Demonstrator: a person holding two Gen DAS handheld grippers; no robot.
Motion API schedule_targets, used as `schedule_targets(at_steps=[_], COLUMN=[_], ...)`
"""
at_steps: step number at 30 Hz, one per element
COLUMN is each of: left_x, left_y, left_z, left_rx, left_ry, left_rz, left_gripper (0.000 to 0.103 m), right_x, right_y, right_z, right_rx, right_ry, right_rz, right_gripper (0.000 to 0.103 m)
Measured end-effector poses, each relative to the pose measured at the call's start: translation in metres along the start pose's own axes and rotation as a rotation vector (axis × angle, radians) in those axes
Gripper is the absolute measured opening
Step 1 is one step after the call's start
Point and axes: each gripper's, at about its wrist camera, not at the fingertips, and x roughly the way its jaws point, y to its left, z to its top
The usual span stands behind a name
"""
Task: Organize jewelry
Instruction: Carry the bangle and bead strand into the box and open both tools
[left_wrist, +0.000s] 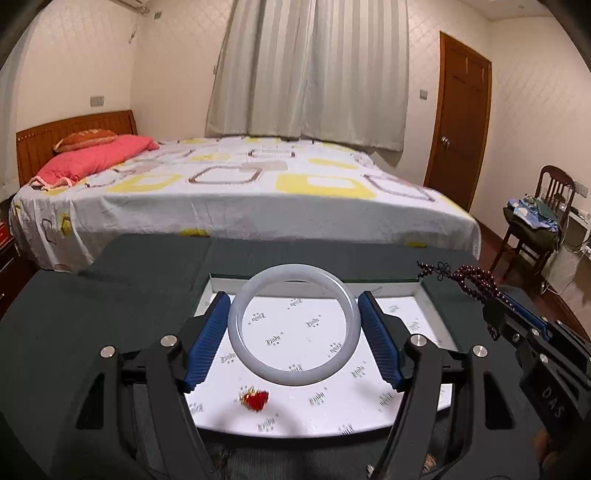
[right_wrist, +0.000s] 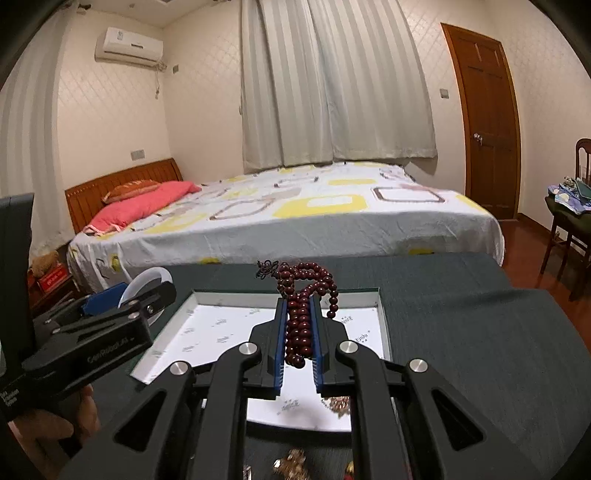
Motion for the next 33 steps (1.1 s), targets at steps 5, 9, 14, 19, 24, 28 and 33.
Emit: schedule_targets(at_steps=[5, 9, 14, 19, 24, 28, 33], left_x=[0.044, 0.075, 0.098, 0.113, 0.12, 0.119, 0.116], left_y=[0.001, 0.006, 0.008, 0.008, 0.008, 0.006, 0.004], left_z=[-0.004, -0.014, -0.024, -0.031, -0.036, -0.036, -0.033], left_rx=[0.0, -0.016, -0.016, -0.019, -0.013, 0.003, 0.003], left_ry=[0.086, 0.17, 0.246, 0.305, 0.34, 0.337, 0.317], left_rz=[0.005, 0.007, 0.015, 0.007, 0.002, -0.012, -0.017], left_gripper=[0.07, 0.069, 0.07, 0.07, 0.07, 0.072, 0.083], right_x=[0.037, 0.063, 0.081, 0.095, 0.103, 0.107, 0.107], right_y=[-0.005, -0.012, -0.012, -0.012, -0.015, -0.018, -0.021], right_z=[-0.01, -0.019, -0.027, -0.035, -0.038, -0.04, -0.04], right_rx=[0.001, 0.015, 0.015, 0.006, 0.019, 0.036, 0.051], right_ry=[0.077, 0.152, 0.22, 0.28, 0.319, 0.347, 0.349], right_rz=[-0.015, -0.029, -0.038, -0.047, -0.046, -0.04, -0.032], right_gripper=[0.012, 0.012, 0.012, 0.012, 0.012, 0.013, 0.017])
